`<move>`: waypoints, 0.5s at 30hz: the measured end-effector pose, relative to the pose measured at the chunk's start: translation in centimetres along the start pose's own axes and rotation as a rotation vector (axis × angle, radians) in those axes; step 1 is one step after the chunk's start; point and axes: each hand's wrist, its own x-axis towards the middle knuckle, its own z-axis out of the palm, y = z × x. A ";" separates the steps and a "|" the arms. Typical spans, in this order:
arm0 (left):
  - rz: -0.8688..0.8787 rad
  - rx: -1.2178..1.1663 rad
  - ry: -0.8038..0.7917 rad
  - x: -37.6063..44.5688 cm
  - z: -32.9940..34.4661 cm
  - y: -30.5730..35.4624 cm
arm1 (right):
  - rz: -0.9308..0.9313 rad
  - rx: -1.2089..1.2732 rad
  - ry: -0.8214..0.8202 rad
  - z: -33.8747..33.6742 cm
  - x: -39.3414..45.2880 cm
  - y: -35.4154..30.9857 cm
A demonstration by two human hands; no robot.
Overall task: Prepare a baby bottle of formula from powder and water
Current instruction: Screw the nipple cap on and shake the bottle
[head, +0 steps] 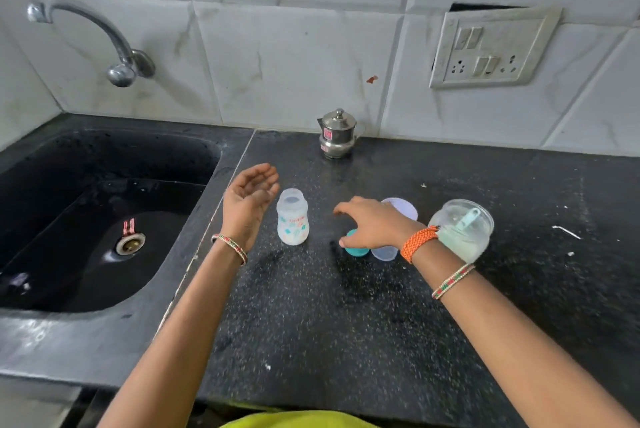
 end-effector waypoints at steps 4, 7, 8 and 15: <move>-0.022 0.077 0.024 -1.5 -1.2 -1.4 | 0.052 -0.205 -0.047 1.6 -0.2 0.1; -0.054 0.186 -0.005 -2.0 -1.5 -2.4 | 0.056 -0.107 -0.028 2.2 0.0 0.3; -0.063 0.246 -0.039 -2.2 -1.6 -2.6 | 0.055 -0.047 -0.011 2.0 0.1 0.3; -0.146 0.535 -0.199 -2.8 -3.6 -4.5 | -0.163 0.360 0.312 -3.9 0.1 -3.3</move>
